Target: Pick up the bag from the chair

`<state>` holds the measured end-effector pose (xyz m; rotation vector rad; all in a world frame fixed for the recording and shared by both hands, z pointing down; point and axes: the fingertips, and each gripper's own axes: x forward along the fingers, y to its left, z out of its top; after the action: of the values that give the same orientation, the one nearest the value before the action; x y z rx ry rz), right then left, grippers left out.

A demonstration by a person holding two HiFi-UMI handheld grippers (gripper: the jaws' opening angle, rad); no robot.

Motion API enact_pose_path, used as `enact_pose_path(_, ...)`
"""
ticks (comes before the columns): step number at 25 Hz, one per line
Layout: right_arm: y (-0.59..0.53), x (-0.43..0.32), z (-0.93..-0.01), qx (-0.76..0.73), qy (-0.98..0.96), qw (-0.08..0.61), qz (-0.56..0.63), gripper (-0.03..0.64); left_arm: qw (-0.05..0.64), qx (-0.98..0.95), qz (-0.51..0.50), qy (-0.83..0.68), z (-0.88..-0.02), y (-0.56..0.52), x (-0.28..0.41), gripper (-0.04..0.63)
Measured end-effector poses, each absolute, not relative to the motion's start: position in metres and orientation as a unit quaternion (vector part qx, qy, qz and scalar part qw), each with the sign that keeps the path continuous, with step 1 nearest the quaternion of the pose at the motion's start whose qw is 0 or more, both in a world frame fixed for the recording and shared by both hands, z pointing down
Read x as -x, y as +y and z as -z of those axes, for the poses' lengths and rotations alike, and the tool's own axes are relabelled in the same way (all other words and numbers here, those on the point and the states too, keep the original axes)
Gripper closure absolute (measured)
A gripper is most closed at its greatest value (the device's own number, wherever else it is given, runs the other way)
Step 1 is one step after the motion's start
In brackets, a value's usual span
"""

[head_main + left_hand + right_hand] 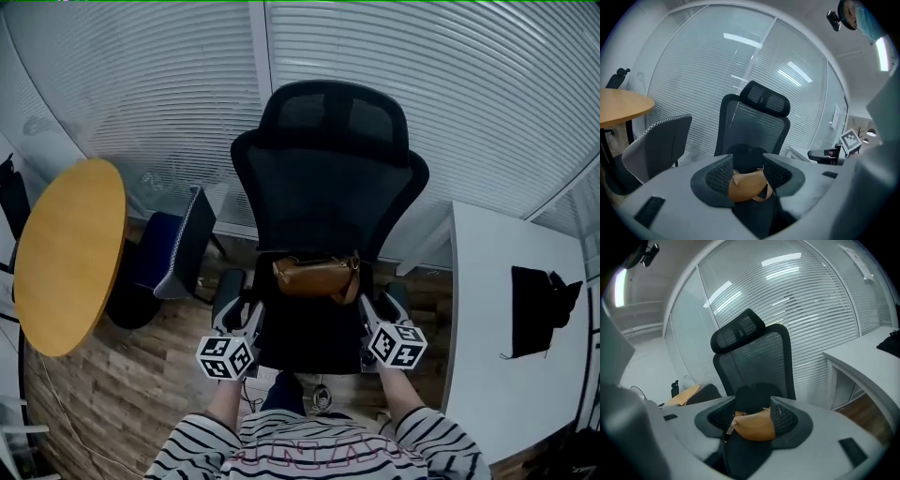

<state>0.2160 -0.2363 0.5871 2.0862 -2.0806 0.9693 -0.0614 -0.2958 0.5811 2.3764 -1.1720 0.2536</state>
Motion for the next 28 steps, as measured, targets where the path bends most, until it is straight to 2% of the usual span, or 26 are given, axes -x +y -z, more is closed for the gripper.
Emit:
enact_pose_path(9,-0.3,-0.222,-0.647,-0.691,-0.639,0.059,-0.333,0.388,0.274,-0.865,-0.119,-0.404,-0.644,-0.366,0.054,0.41)
enact_pose_path(13,-0.323,-0.236,-0.676,-0.709,-0.62,0.073,-0.328,0.388,0.293,-0.861,-0.122,-0.396,-0.676,-0.391,0.048,0.383)
enact_pose_path(28,-0.387,-0.259,-0.762,-0.714,-0.602,0.059,-0.351,0.358,0.356,-0.845,-0.129,-0.378,-0.764,-0.441,-0.008,0.302)
